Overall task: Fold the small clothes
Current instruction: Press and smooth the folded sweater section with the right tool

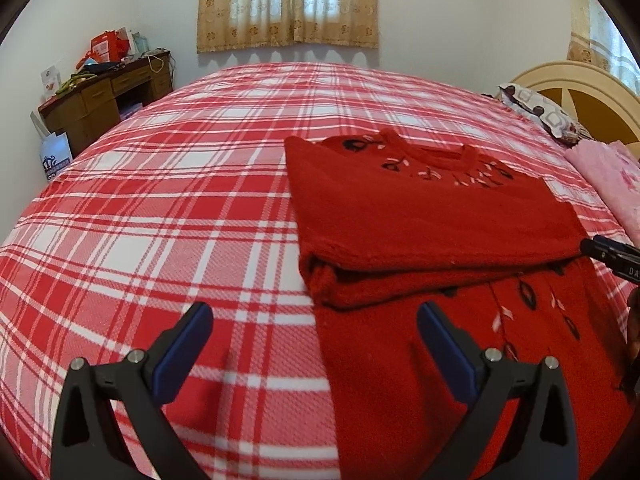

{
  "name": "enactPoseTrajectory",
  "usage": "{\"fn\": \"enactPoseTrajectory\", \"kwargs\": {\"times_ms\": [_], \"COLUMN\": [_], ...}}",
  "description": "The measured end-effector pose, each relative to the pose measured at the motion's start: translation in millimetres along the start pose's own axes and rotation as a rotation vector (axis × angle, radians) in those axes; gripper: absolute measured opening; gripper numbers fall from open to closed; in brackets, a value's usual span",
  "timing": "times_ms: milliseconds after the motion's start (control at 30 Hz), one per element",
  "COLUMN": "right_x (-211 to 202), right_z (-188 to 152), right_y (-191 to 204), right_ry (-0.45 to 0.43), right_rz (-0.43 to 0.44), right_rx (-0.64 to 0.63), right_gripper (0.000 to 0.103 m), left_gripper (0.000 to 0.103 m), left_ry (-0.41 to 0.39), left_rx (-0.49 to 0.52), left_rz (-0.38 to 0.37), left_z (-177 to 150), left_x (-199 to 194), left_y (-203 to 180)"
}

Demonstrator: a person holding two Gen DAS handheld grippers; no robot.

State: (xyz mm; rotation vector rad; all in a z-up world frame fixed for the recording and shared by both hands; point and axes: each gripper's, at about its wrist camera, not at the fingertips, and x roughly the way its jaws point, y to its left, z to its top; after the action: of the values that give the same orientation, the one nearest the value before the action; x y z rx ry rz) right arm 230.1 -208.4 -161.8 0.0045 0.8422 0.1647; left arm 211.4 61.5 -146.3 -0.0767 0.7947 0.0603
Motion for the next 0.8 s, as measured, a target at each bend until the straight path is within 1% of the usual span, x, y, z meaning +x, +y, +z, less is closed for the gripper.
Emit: {"fn": "enactPoseTrajectory", "kwargs": {"times_ms": [333,533,667,800], "right_x": [-24.0,-39.6,-51.7,-61.0], "right_z": [-31.1,-50.1,-64.8,-80.3], "right_y": [-0.7,3.6,6.0,9.9], "right_ry": [0.027,0.046,0.054,0.067], "right_rz": [0.028,0.018,0.027,0.036], "right_rx": [0.026,-0.003,-0.003,-0.012], "right_gripper": [0.072,0.072,0.072,0.072], "left_gripper": [0.103,0.103,0.103,0.103], "left_ry": [0.006,0.013,0.013,0.034], "left_rx": [0.021,0.039,0.051,0.066], "left_rz": [-0.039,-0.055,-0.064,-0.079], "left_z": [-14.6,-26.0,-34.4,-46.0], "left_x": [-23.6,-36.9,-46.2,-51.6], "left_y": [-13.6,-18.7,-23.1,-28.0]}}
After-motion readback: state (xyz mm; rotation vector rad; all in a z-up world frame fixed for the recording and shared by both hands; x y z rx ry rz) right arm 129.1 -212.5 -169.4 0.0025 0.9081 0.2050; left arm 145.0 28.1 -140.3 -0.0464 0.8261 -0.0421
